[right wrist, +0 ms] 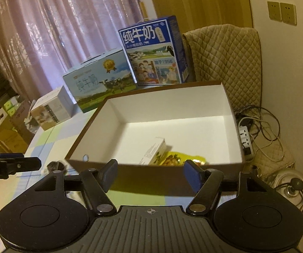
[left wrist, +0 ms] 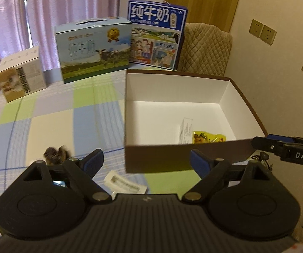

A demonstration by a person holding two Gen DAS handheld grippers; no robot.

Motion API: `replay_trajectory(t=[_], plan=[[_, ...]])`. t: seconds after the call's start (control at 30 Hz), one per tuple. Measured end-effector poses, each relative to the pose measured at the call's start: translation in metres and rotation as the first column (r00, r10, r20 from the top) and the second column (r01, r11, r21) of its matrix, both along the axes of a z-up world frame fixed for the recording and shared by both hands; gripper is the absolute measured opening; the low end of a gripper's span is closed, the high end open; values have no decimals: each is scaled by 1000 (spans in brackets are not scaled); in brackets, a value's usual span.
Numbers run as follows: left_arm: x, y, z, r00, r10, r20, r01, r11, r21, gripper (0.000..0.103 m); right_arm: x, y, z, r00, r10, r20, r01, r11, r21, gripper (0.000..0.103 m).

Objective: Organize objects
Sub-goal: 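Move both tools back toward the remaining items on the table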

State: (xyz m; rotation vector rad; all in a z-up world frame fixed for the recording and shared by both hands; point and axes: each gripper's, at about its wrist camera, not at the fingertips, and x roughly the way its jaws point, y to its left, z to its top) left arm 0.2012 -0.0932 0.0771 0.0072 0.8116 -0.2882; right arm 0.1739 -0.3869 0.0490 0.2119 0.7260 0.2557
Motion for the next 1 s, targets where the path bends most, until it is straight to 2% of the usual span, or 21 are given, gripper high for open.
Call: replay_trajectory(t=[0.13,0.5,0.77,1.0], plan=[[-19,17,2,1000,20,10,-20,1000,7,87,-17,11,1,999,17,31,-17,1000,-3,67],[-61,63,-4,996,94,-12,-94,995,-15,89,-45,47,-6,996,90,8,-90,996,18,67],[-86,93,-18,987,148,-59,-150,988,-27,90,-59,71,-17,989,148,-11,-148,989,6,67],[-101,108,-25,982,176,-63,-176,984,-7,90,-67,89,-27,982,188,-33,-189,982,-8,67]])
